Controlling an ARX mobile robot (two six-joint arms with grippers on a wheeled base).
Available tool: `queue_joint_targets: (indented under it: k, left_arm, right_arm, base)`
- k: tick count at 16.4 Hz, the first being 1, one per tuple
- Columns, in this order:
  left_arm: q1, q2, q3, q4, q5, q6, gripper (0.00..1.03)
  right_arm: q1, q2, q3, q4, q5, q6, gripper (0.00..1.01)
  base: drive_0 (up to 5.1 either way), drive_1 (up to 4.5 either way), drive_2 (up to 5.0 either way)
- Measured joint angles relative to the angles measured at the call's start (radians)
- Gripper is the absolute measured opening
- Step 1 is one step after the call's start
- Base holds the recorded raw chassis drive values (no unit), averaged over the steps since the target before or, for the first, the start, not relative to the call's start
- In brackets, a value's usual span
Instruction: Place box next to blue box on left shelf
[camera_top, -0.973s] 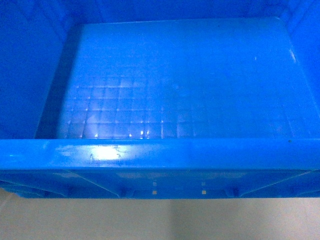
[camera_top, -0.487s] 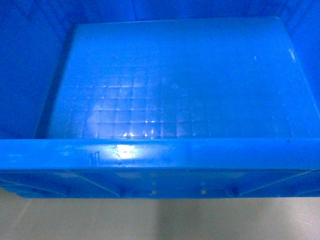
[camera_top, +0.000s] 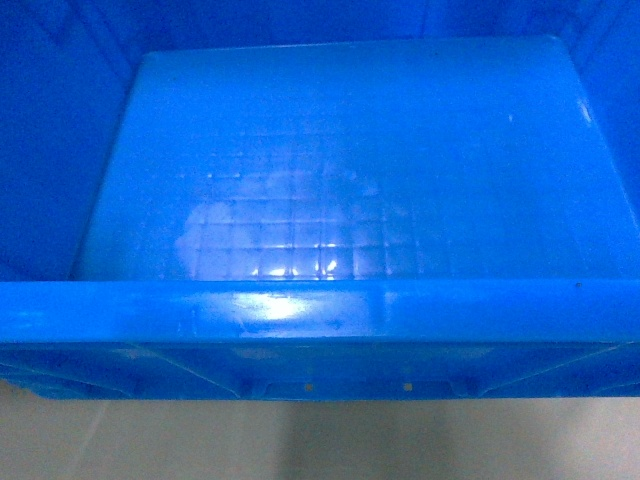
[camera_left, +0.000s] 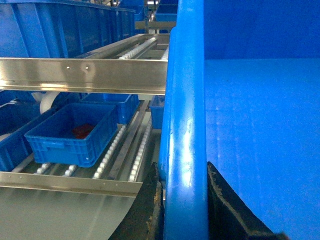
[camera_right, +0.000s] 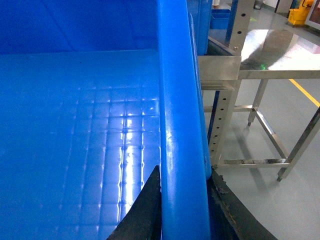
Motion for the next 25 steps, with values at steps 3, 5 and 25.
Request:
queue_joint_targets:
  k: [3,5,25]
  left_arm:
    - [0.0,0.0,0.0,0.002,0.0,0.0,0.15]
    - [0.0,0.0,0.0,0.003,0.0,0.0,0.15]
    - [0.002,-0.002,0.0,0.001,-0.001,0.0,0.15]
  right_arm:
    - [0.0,0.0,0.0,0.001,0.0,0.0,0.17]
    - [0.0,0.0,0.0,0.003,0.0,0.0,0.17]
    - [0.004,0.0,0.0,0.003,0.002,0.0,0.17]
  base:
    - [-4.8,3.45,1.5]
    - [-4.9,3.37,1.4]
    - [-2.6,1.03,1.7]
